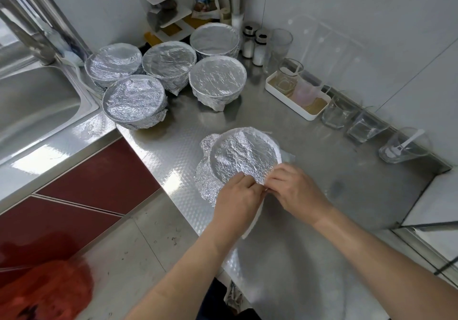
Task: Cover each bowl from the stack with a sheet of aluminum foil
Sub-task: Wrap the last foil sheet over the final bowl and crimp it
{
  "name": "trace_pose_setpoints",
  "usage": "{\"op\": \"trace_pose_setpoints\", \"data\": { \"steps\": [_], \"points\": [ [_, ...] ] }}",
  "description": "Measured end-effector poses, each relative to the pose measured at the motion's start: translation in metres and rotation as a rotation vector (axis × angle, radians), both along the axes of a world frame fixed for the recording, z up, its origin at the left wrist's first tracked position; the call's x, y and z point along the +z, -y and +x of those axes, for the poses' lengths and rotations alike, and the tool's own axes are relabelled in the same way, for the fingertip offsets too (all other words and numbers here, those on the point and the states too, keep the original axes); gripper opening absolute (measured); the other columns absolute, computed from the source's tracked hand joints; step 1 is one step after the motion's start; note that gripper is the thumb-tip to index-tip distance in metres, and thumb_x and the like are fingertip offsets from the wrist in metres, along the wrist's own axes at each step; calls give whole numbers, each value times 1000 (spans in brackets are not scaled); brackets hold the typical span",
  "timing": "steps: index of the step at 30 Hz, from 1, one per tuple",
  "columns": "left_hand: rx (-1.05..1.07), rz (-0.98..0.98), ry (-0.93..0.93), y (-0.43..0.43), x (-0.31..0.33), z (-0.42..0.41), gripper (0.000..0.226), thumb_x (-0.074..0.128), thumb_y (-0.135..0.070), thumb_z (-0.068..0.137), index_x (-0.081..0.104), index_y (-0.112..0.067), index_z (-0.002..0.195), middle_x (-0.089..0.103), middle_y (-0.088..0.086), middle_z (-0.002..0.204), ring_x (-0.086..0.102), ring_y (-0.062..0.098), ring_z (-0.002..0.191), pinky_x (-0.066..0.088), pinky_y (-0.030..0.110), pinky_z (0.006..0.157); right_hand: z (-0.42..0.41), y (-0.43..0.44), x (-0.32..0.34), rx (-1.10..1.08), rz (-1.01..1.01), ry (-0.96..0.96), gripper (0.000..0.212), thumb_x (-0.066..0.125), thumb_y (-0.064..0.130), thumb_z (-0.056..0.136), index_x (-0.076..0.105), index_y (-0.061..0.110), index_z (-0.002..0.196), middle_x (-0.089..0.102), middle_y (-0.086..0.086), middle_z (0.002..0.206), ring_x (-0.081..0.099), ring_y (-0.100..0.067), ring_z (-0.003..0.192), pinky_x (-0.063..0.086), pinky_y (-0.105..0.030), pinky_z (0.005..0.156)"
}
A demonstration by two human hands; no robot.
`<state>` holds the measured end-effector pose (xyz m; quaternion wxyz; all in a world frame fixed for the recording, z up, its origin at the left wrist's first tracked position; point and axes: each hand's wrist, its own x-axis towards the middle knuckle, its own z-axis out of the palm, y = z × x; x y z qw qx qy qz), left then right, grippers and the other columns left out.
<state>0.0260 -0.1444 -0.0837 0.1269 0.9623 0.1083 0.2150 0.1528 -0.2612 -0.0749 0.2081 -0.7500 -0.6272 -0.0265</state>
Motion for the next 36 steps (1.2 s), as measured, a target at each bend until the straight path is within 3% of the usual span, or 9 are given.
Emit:
{"op": "trace_pose_setpoints", "data": {
  "steps": [6,8,14,20,24,26,29,32,36],
  "points": [
    [18,-206,-67,-12,9,-4,7,74,-26,79,75,-20,82,63,-5,77,57,21,75,46,28,57,11,12,10,-123,-4,-127,18,71,9,78,73,14,95,65,2,100,54,-21,96,48,-33,86],
    [-15,-208,-92,-20,10,-9,7,76,-27,78,76,-22,82,63,-6,78,57,20,76,48,30,58,5,11,12,-90,-30,-161,18,73,14,79,72,14,96,64,3,99,54,-20,97,47,-30,86],
    [-94,-128,-120,-26,1,-13,31,52,-43,86,75,-23,80,63,-9,76,55,17,74,49,32,59,-9,4,5,-29,-32,-115,15,81,16,74,71,13,85,63,2,88,56,-22,84,42,-21,76],
    [-90,-26,-92,-17,-1,-7,31,51,-35,87,75,-20,72,60,-8,68,55,15,64,48,27,52,-6,-2,-2,34,-10,15,16,72,-4,73,66,11,76,60,-1,79,54,-25,77,48,-35,65],
    [-53,1,-78,-9,-3,-1,31,52,-30,86,71,-18,65,56,-4,61,53,17,58,46,28,49,0,-1,-2,66,10,67,18,51,-1,81,65,9,76,61,-3,79,55,-26,78,45,-32,70],
    [-22,7,-85,-3,-3,2,26,58,-25,85,68,-17,62,53,-3,58,52,18,55,45,28,46,3,0,-4,56,22,57,15,55,1,83,66,9,78,63,-3,83,55,-24,82,47,-32,72],
    [52,-49,-64,8,1,6,19,59,-22,82,65,-16,64,52,-2,57,51,19,51,37,25,41,4,3,-6,-62,79,-63,11,59,10,85,70,8,88,64,-4,96,55,-22,92,50,-33,80],
    [44,-76,-69,13,5,6,14,60,-30,82,66,-17,83,56,-3,70,53,19,61,39,27,48,-3,9,-6,-317,139,-313,22,65,10,84,69,8,106,60,-6,111,56,-20,102,44,-27,93],
    [64,-67,-13,8,1,1,17,61,-31,83,66,-18,74,58,-3,73,49,19,66,39,29,54,-14,7,-8,-570,147,-558,28,71,6,82,70,9,109,64,-1,110,62,-15,101,46,-22,94]
  ]
}}
